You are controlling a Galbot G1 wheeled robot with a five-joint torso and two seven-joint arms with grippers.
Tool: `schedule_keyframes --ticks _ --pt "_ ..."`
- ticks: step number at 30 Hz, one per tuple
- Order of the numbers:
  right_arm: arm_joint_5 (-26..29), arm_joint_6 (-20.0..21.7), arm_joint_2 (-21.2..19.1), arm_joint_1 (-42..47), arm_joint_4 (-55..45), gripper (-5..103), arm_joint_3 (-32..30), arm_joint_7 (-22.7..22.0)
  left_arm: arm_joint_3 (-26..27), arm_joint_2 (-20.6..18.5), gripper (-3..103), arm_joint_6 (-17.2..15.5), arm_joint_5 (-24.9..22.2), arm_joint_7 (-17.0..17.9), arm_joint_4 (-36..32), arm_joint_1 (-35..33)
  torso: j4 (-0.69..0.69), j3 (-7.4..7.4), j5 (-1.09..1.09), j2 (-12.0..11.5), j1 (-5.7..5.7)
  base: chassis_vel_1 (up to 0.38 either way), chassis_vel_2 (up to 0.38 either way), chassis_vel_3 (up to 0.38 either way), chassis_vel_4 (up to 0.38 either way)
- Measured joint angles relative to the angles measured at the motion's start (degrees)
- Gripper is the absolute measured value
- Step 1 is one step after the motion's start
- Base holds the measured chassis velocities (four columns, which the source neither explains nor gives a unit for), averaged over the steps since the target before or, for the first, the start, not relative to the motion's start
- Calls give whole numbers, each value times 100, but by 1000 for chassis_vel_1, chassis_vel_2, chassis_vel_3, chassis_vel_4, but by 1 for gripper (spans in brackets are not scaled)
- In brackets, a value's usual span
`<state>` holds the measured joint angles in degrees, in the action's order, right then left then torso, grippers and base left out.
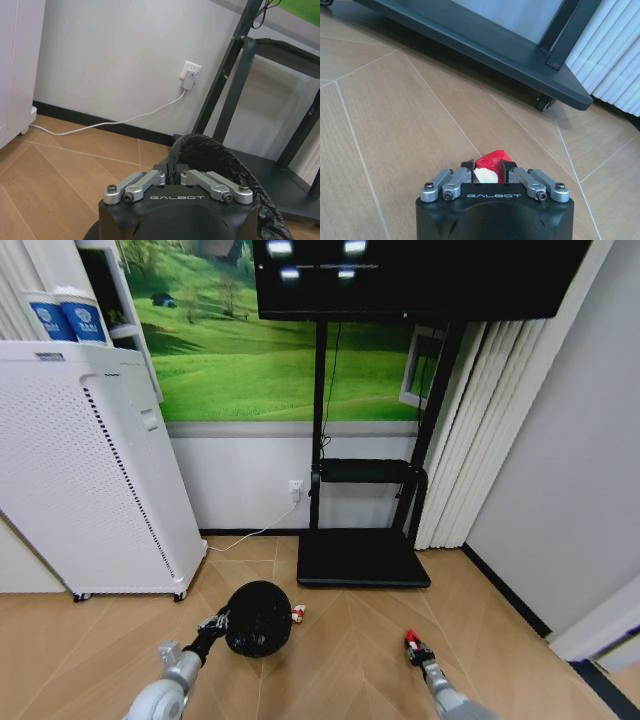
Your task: Pick up the trash bin and place the garbage on the floor into it.
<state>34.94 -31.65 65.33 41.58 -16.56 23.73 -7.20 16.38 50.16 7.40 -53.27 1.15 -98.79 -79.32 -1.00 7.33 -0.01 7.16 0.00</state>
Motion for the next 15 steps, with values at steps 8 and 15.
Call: schedule_keyframes --ticks 8,15 --pt "-27 -102 -66 113 -147 28 -93 -24 19 17 7 3 1 -2 -6 -23 0 1 3 0 0 0 0 0 0" --pt "-146 -229 -235 151 -404 20 -130 -147 18 31 7 10 16 -2 24 -21 0 1 5 0 1 0 0 0 0"
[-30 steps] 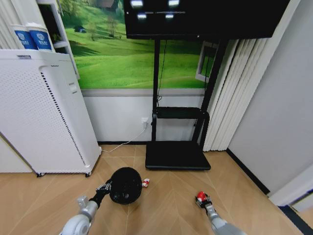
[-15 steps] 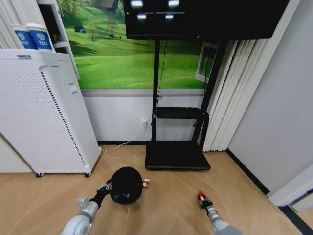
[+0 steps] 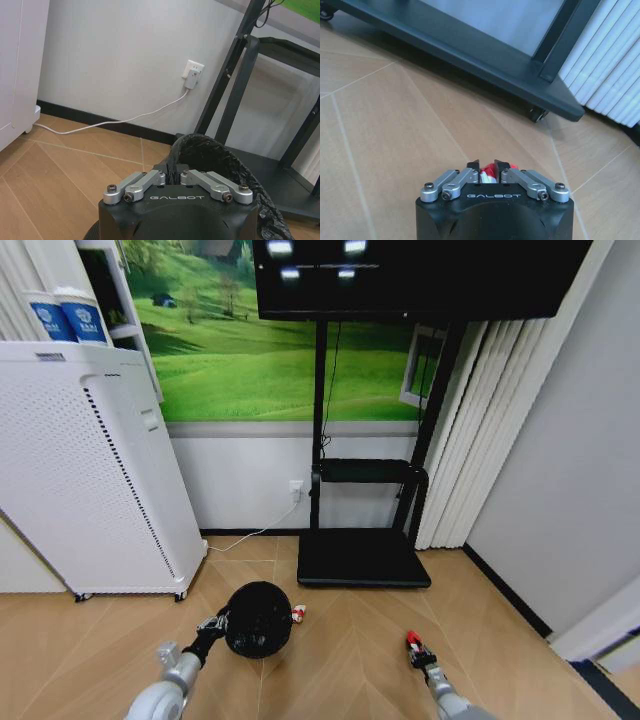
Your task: Pick up the trash bin and place the garbage on the floor into it.
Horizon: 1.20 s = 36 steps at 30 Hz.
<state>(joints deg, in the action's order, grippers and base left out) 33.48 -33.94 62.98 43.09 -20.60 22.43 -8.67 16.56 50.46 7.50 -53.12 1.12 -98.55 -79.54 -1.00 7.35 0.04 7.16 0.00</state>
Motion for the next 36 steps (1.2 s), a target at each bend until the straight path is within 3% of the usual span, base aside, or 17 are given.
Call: schedule_keyframes --ticks 2,5,10,17,24,25,27,29,30,31,34,36 --pt "-50 -44 -77 11 -112 8 -23 -60 0 0 7 0 1 0 17 6 1 1 1 -1 0 0 0 0 0" --pt "-144 -121 -372 139 -600 2 -41 -206 0 -9 7 1 -4 3 84 50 1 0 -2 -1 0 0 0 0 0" --pt "-328 -145 -800 564 -1456 0 -181 -490 -26 -23 7 1 -22 7 142 117 -4 0 -3 -1 0 0 0 0 0" --pt "-597 -253 -749 706 -1568 0 -503 -673 -73 -6 7 0 -13 14 143 126 -1 0 -3 -1 0 0 0 0 0" --pt "-703 -110 -516 234 -1014 26 -317 -832 -52 -28 7 -4 -12 25 120 131 -1 -1 -4 -1 0 0 0 0 0" --pt "-703 -110 -516 234 -1014 26 -317 -832 -52 -28 7 -4 -12 25 120 131 -1 -1 -4 -1 0 0 0 0 0" --pt "-674 -17 -316 -115 -562 37 -103 -857 -9 -35 7 -4 -16 25 120 114 1 0 -4 -1 0 0 0 0 0" --pt "-678 -10 -219 -237 -355 37 -42 -836 9 -36 7 -4 -18 23 120 105 2 0 -6 -1 0 0 0 0 0" --pt "-706 28 -86 -370 -103 49 20 -804 49 -33 7 -4 -33 17 126 83 1 0 -4 -1 0 0 0 0 0" --pt "-706 28 -86 -370 -103 49 20 -804 49 -33 7 -4 -33 17 126 83 1 0 -4 -1 0 0 0 0 0" --pt "-628 178 -44 -409 -83 66 118 -741 105 -37 7 -4 -66 -6 186 78 -1 0 -7 -1 0 0 0 0 0" --pt "-593 185 -31 -406 -88 71 130 -705 109 -41 7 -5 -84 -10 206 88 -2 0 -6 -1 0 0 0 0 0"
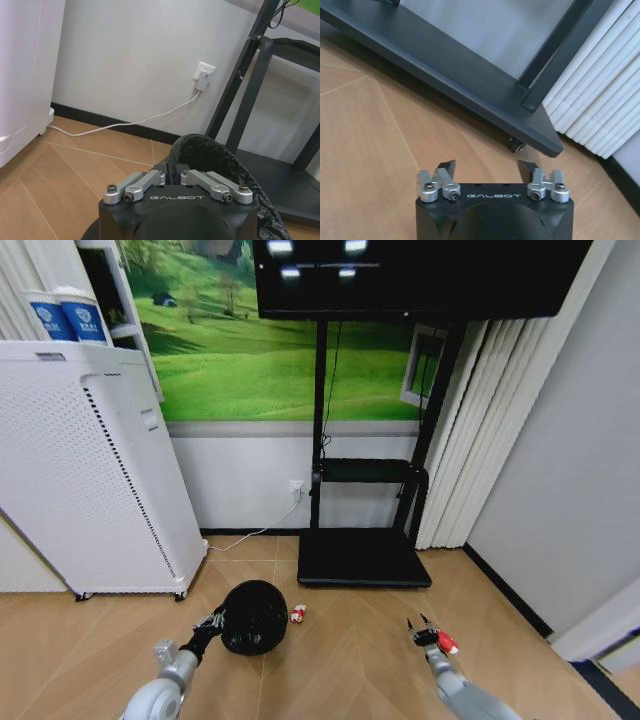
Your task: Pick up the trash bin and place the garbage on the floor into it.
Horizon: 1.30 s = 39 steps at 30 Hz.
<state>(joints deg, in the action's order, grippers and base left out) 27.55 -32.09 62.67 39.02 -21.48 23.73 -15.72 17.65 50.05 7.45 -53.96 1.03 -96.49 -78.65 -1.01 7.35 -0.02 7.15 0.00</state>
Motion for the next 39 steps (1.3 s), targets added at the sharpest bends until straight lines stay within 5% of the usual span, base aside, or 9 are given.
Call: schedule_keyframes --ticks 9,28,39 --pt "219 -75 7 -25 143 99 114 358 -96 -17 7 0 -58 -10 96 156 1 0 2 0 0 -10 -6 8 5" --pt "-131 -685 -264 393 -95 100 -146 885 -101 -44 7 -18 -66 5 -4 86 2 -1 2 0 0 -102 -94 98 90" --pt "6 -547 -112 253 196 100 -183 801 -20 -87 7 -18 -71 -16 -115 -11 1 -1 0 1 0 18 16 -13 -13"
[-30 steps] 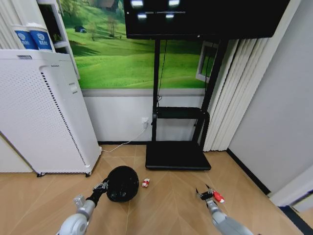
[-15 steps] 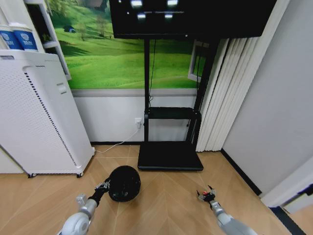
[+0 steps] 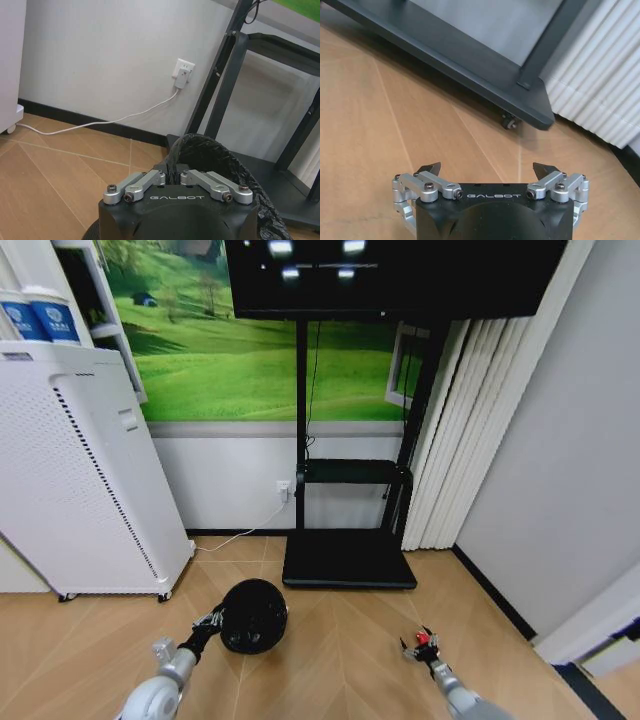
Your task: Pick up the trash bin and place the garbage on the floor into it.
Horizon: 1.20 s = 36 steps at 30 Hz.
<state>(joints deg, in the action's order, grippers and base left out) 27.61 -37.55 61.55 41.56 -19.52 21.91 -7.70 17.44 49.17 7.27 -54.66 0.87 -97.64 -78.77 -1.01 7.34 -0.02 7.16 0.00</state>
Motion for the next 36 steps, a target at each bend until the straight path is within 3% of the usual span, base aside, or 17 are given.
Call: schedule_keyframes --ticks 32,35,36 --pt "41 596 448 -258 845 103 -205 -110 52 -69 7 52 -116 -131 108 29 1 1 2 0 0 0 0 0 0" --pt "28 679 448 -255 879 99 -209 -134 36 -70 7 53 -129 -132 126 59 0 0 1 0 0 0 0 0 0" --pt "28 733 448 -248 884 91 -218 -162 28 -70 7 54 -131 -133 128 72 0 0 2 -1 0 0 0 0 0"
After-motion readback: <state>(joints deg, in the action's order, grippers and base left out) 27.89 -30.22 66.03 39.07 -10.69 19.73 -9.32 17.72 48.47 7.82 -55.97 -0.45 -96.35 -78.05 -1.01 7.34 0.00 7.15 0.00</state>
